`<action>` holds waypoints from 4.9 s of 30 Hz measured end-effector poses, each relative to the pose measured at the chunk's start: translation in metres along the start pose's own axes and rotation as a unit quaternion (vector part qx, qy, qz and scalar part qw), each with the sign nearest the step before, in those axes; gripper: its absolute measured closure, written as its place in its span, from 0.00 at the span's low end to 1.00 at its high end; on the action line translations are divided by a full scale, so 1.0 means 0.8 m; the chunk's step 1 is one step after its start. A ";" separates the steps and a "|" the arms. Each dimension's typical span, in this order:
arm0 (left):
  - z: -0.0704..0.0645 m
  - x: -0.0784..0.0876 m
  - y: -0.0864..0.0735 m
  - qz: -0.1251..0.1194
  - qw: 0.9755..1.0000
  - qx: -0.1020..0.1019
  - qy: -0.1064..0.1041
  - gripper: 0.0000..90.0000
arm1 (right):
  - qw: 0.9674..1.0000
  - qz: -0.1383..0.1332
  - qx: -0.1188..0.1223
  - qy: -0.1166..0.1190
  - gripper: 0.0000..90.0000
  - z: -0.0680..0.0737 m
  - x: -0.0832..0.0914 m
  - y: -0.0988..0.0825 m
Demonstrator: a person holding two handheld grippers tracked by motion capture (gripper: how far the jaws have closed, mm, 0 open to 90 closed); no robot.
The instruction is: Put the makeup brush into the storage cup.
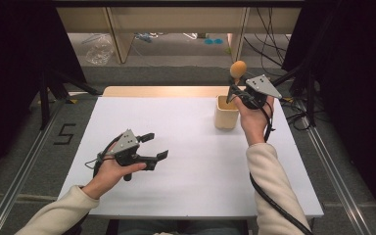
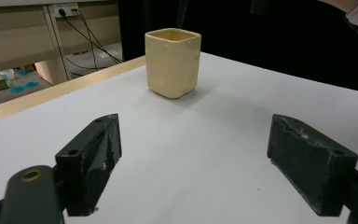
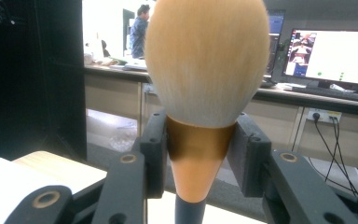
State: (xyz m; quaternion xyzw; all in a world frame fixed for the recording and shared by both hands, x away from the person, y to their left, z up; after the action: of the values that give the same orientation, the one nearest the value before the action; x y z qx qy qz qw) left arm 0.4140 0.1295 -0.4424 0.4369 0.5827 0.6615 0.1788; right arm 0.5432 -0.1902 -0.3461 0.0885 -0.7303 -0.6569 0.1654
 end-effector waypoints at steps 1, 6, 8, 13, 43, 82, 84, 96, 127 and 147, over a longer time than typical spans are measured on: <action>0.000 0.000 0.000 0.000 1.000 0.000 0.000 0.20 | 1.000 -0.004 -0.003 0.000 0.70 0.000 -0.001 0.000; 0.000 0.000 0.000 0.001 1.000 0.000 -0.001 0.20 | 1.000 0.001 -0.001 -0.002 0.70 0.000 -0.002 -0.003; 0.000 0.000 0.000 0.001 1.000 0.000 0.000 0.20 | 1.000 0.000 0.002 0.000 0.70 0.000 -0.004 -0.003; 0.001 0.000 0.000 0.000 1.000 0.000 0.000 0.20 | 1.000 0.005 0.000 -0.008 0.70 -0.002 -0.007 -0.008; 0.001 0.000 0.000 0.001 1.000 0.000 0.000 0.20 | 1.000 0.010 0.001 -0.018 0.70 -0.009 -0.014 -0.018; 0.000 0.000 0.000 0.001 1.000 0.006 0.000 0.20 | 1.000 0.020 0.007 -0.020 0.70 -0.009 -0.022 -0.025; 0.001 0.000 0.000 0.001 1.000 0.000 0.000 0.20 | 1.000 0.021 0.009 -0.021 0.70 -0.008 -0.023 -0.026; 0.001 0.000 -0.001 0.002 1.000 0.001 -0.001 0.20 | 0.999 0.030 0.011 -0.021 0.70 -0.008 -0.026 -0.032; 0.001 -0.001 -0.001 0.000 1.000 0.002 -0.004 0.20 | 0.999 0.041 0.018 -0.025 0.70 -0.008 -0.033 -0.042; 0.001 -0.001 -0.001 -0.001 1.000 0.002 -0.005 0.20 | 0.998 0.050 0.019 -0.026 0.70 -0.009 -0.036 -0.049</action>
State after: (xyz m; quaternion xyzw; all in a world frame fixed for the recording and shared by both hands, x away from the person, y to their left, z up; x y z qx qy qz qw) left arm 0.4147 0.1293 -0.4439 0.4397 0.5839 0.6579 0.1812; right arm 0.5692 -0.1917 -0.3877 0.0379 -0.7499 -0.6362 0.1775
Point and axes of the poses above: each handheld gripper's, and its own axes: x roughly backward along the jaws, y roughly out of its top, z roughly to its left, the point moved 4 cm from there along -x, roughly forward along the jaws, and after that the axes turned 7 degrees about z, right-handed, at the moved point
